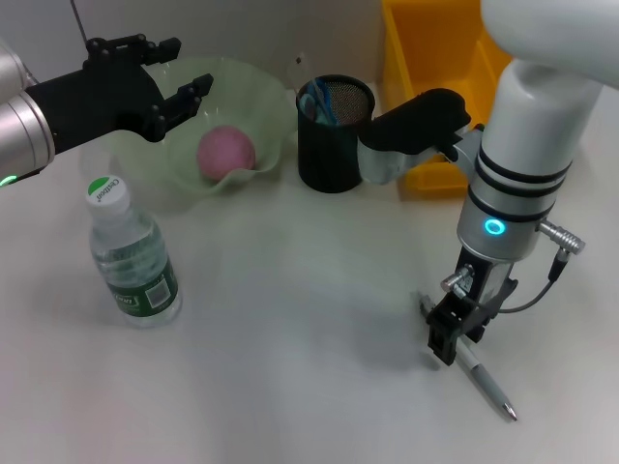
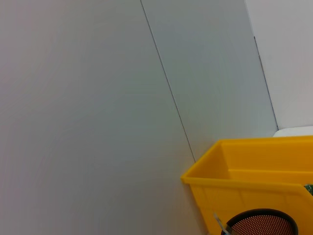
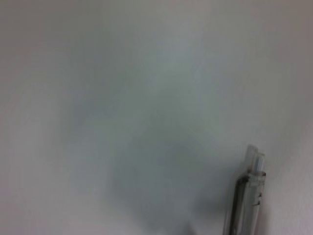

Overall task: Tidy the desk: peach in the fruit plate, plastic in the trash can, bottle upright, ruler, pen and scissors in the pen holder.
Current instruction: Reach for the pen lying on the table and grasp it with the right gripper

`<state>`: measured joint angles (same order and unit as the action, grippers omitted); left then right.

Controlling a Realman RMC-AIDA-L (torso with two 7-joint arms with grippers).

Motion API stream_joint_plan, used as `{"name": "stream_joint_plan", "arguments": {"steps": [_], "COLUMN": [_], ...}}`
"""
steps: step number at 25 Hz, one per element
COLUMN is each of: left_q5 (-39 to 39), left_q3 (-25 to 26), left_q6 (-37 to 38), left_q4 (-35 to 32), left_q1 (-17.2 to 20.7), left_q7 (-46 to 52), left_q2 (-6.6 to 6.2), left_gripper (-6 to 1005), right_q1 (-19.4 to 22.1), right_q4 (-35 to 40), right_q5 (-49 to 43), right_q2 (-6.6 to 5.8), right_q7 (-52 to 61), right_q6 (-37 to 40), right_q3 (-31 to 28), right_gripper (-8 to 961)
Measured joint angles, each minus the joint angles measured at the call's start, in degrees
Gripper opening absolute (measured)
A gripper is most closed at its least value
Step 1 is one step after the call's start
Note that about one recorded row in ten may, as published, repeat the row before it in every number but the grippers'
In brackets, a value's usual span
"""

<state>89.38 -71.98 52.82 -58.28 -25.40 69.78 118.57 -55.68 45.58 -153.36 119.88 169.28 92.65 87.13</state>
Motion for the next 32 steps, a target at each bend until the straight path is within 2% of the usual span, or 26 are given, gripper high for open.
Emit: {"name": "stream_joint_plan", "arguments": {"steps": [32], "left_q5": [0.0], "left_q3": [-0.18], "left_q6": [0.0], "left_q4": [-0.43], "left_q1": [0.2], "left_q7": [-0.35], "left_q2": [0.0], "left_gripper": [499], "right_q1": [-0.58], "right_q4": [-1.15], "right_q5": [-0.01], "right_q2": [0.0], "right_q7": [0.09], "right_q6": [-0.38], "right_q3": [0.94], "right_gripper": [381]}}
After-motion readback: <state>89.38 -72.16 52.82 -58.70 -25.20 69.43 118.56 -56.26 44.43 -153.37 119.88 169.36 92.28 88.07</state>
